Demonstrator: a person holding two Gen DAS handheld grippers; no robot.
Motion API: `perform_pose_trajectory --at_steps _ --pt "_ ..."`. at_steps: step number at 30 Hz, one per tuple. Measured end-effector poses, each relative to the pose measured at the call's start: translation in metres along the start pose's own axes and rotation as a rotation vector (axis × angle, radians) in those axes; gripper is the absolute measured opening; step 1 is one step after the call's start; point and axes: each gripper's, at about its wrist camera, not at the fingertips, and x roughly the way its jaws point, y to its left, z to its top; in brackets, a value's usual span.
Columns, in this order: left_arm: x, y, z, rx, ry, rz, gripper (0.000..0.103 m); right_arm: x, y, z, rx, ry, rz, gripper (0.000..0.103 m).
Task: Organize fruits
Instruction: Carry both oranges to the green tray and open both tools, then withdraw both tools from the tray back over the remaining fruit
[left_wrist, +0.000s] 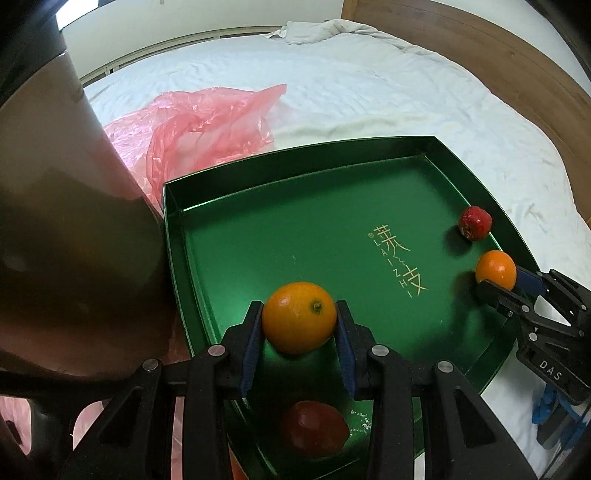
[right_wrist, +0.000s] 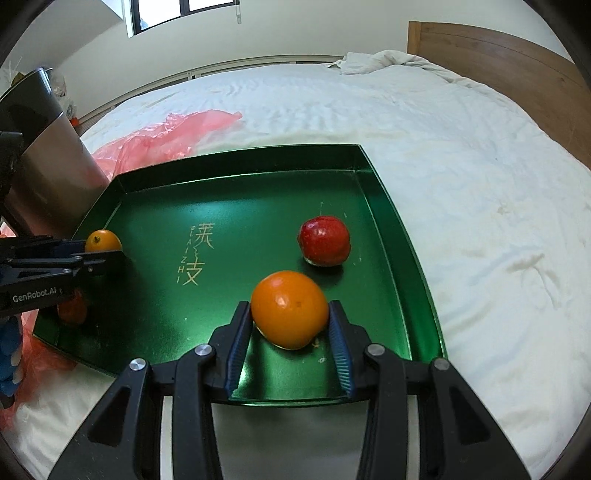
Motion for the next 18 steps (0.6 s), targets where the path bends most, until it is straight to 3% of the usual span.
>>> perform_pose_trajectory --at_steps 1,3,5,7,12,18 --pt "0.001 0.000 0.000 -0.002 0.011 -0.008 0.033 0.000 0.000 0.000 0.003 0.002 0.002 0.054" --pt "0.002 -0.001 0.000 -0.006 0.020 -0.005 0.034 0.000 -0.001 -0.001 0.011 0.012 0.003 0.070" --pt "0.000 -0.003 0.001 0.010 0.021 0.022 0.036 -0.001 0.000 0.000 0.011 0.017 -0.005 0.096" --pt "-0.003 -0.006 0.002 0.021 0.020 0.042 0.042 -0.003 0.001 0.001 0.015 0.027 -0.009 0.103" --pt "-0.028 -0.009 0.002 0.017 -0.017 0.058 0.044 -0.026 0.004 0.006 0.003 -0.001 -0.024 0.103" --pt "-0.079 -0.024 -0.010 0.057 -0.103 0.018 0.047 -0.066 0.007 0.005 0.015 -0.048 -0.026 0.103"
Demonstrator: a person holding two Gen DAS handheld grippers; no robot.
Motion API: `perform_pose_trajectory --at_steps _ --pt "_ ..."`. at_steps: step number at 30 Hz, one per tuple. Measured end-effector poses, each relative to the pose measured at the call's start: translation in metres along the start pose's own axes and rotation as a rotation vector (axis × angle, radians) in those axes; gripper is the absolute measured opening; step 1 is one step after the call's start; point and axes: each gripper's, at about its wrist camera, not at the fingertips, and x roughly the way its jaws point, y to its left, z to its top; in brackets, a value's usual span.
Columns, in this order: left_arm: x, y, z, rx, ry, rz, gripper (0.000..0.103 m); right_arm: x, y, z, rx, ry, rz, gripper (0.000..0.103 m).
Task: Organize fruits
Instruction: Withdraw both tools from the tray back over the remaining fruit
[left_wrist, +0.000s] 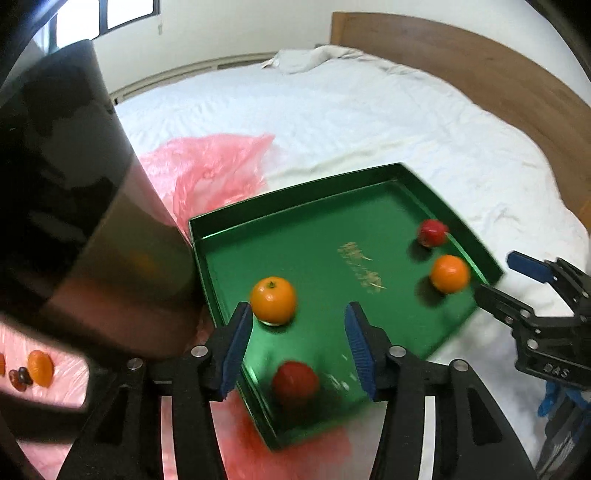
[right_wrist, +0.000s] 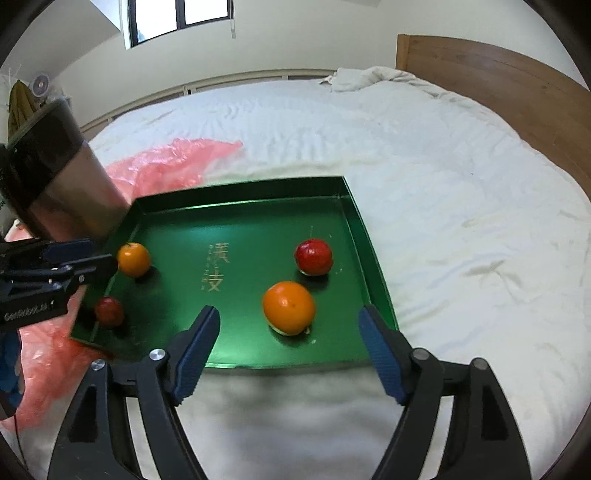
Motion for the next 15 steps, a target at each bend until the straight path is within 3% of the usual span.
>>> perform_pose_trajectory --at_steps 9,15 --pt "-0.075 0.000 -0.027 -0.001 -0.063 -0.060 0.054 -0.060 0.031 -0.020 -0.025 -0.056 0.027 0.103" --pt "-0.123 0.014 -0.056 0.004 -0.081 -0.002 0.058 -0.095 0.061 -0.036 -0.046 -0.083 0.065 0.103"
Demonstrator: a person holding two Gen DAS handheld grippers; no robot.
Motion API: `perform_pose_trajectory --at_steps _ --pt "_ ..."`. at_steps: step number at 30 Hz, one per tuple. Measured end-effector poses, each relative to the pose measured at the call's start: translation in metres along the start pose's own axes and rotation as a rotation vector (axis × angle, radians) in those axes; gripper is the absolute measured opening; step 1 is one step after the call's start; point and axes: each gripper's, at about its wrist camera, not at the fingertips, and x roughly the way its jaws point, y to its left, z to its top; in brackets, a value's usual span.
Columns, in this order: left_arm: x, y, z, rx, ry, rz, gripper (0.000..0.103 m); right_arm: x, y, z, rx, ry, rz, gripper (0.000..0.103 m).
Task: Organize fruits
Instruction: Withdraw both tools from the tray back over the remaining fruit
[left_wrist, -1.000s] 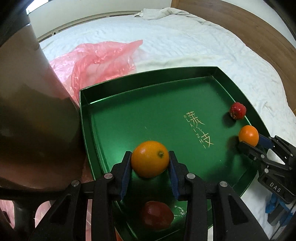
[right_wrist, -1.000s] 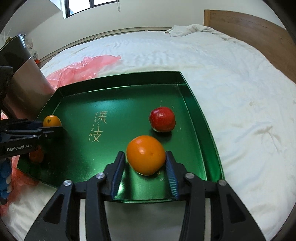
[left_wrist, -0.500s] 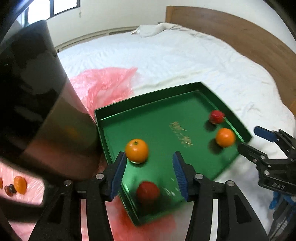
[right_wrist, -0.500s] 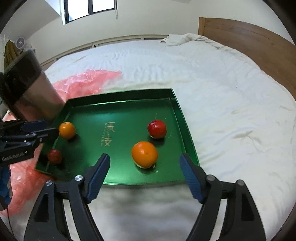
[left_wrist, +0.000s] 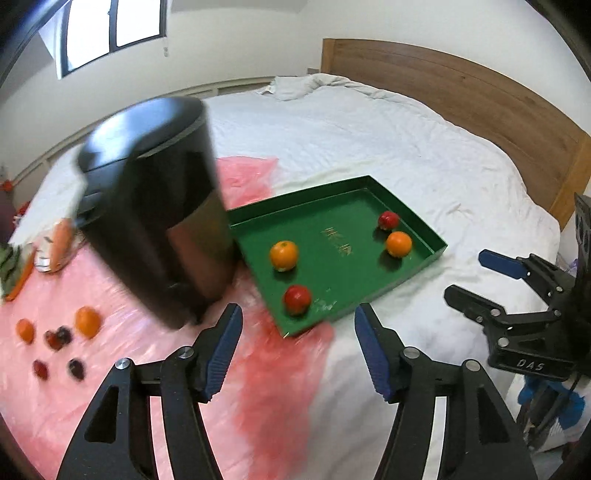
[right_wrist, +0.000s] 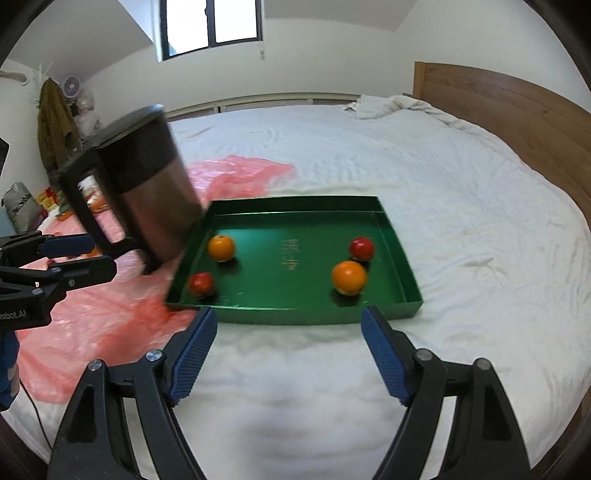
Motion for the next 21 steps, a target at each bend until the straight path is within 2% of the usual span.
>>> perform_pose_trajectory --at_steps 7,14,21 --pt "-0.050 0.034 -0.043 -0.054 -0.012 0.059 0.061 -0.031 0.048 -0.011 -0.027 -0.021 0.059 0.103" --pt "-0.090 0.089 -0.083 -0.123 -0.035 0.153 0.061 -0.058 0.123 -0.014 -0.128 -0.057 0.114 0.103" --pt "-0.111 0.151 -0.114 -0.230 -0.035 0.266 0.061 -0.055 0.180 -0.019 -0.187 -0.059 0.233 0.103"
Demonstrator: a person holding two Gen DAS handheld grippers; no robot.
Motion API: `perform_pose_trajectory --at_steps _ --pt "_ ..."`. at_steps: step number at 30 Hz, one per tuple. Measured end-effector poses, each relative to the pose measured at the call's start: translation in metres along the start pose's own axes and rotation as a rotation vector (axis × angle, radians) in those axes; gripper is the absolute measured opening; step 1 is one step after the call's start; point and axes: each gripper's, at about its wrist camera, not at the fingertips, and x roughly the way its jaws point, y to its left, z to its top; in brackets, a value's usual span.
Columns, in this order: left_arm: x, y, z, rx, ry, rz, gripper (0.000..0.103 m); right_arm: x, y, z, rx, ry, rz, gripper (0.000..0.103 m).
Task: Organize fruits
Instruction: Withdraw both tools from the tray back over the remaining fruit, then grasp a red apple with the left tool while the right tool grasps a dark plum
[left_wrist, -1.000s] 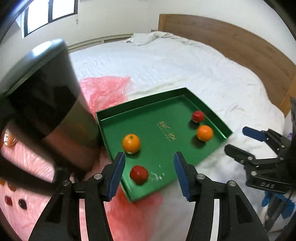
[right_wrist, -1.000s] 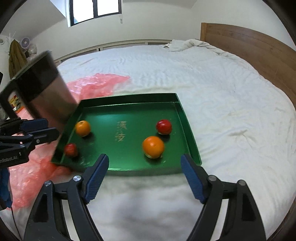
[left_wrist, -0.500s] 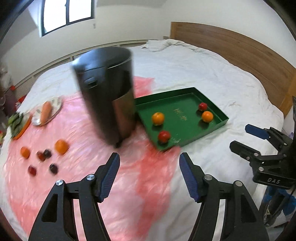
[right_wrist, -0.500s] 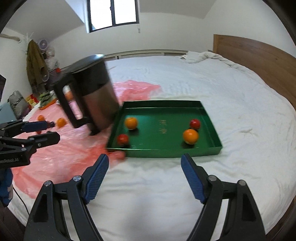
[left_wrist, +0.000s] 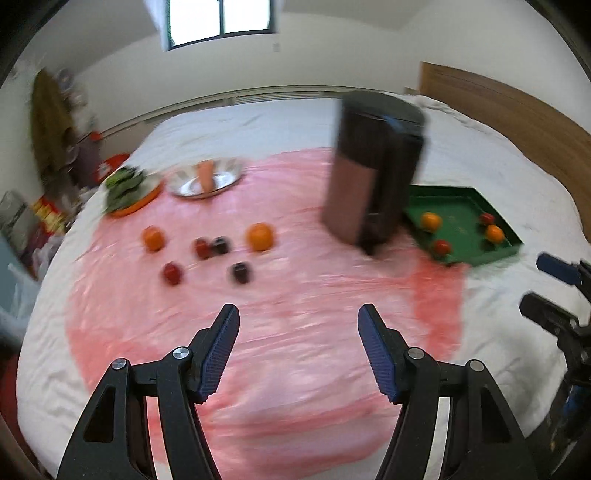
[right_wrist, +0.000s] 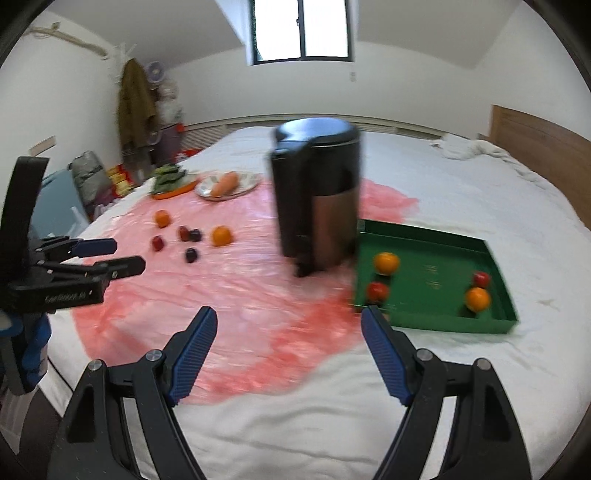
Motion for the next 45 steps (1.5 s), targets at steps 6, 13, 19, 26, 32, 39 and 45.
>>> perform_pose_trajectory --at_steps 6,13,19,26,32,39,45 --pt "0.005 0.071 -0.012 -0.107 -0.004 0.064 0.061 0.034 0.048 0.015 -0.079 0.013 0.116 0.103" --pt "0.045 0.131 -0.010 -0.154 0.002 0.093 0.061 0.101 0.087 0.037 -0.122 0.055 0.232 0.103" --pt "0.091 0.158 0.005 -0.181 0.015 0.062 0.060 0.175 0.111 0.063 -0.143 0.116 0.324 0.103" --pt "0.160 0.179 0.017 -0.199 0.080 0.024 0.055 0.255 0.124 0.066 -0.110 0.233 0.381 0.087" --pt "0.184 0.184 0.013 -0.192 0.132 0.009 0.044 0.286 0.120 0.064 -0.023 0.285 0.374 0.081" --pt "0.200 0.187 0.013 -0.182 0.177 -0.009 0.035 0.299 0.124 0.063 0.000 0.332 0.369 0.072" --pt "0.205 0.191 0.016 -0.169 0.197 -0.021 0.028 0.309 0.137 0.067 -0.032 0.350 0.364 0.071"
